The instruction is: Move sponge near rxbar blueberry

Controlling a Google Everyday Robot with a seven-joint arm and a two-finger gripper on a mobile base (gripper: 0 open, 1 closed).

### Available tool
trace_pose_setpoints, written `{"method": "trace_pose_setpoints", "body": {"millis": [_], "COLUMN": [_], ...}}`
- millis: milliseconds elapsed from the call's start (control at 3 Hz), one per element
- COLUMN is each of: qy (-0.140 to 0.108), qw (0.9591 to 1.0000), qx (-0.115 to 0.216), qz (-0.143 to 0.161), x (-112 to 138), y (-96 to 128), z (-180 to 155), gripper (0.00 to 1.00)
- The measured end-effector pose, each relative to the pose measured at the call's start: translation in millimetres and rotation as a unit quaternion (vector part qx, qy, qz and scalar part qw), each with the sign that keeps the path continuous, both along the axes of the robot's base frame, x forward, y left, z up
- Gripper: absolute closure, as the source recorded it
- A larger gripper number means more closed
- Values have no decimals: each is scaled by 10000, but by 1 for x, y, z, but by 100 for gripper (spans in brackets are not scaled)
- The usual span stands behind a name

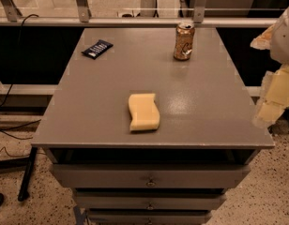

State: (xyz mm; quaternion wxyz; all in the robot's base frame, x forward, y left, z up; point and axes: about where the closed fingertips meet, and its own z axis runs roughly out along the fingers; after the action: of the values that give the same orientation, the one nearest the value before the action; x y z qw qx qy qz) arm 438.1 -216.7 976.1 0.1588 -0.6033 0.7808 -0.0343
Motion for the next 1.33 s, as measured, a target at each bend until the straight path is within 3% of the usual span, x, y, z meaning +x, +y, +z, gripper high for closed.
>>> {"method": "trace_pose_setpoints", "body": {"millis": [333,667,1000,1333], "qy": [-1,35,223,233], "qw": [10000,9995,9953,9875], "qx": [0,284,881,1406], "qz": [0,108,346,669], "x": [0,8,22,36], "y": [0,29,92,152], "z": [0,-19,-61,-92], "gripper": [0,0,0,0]}}
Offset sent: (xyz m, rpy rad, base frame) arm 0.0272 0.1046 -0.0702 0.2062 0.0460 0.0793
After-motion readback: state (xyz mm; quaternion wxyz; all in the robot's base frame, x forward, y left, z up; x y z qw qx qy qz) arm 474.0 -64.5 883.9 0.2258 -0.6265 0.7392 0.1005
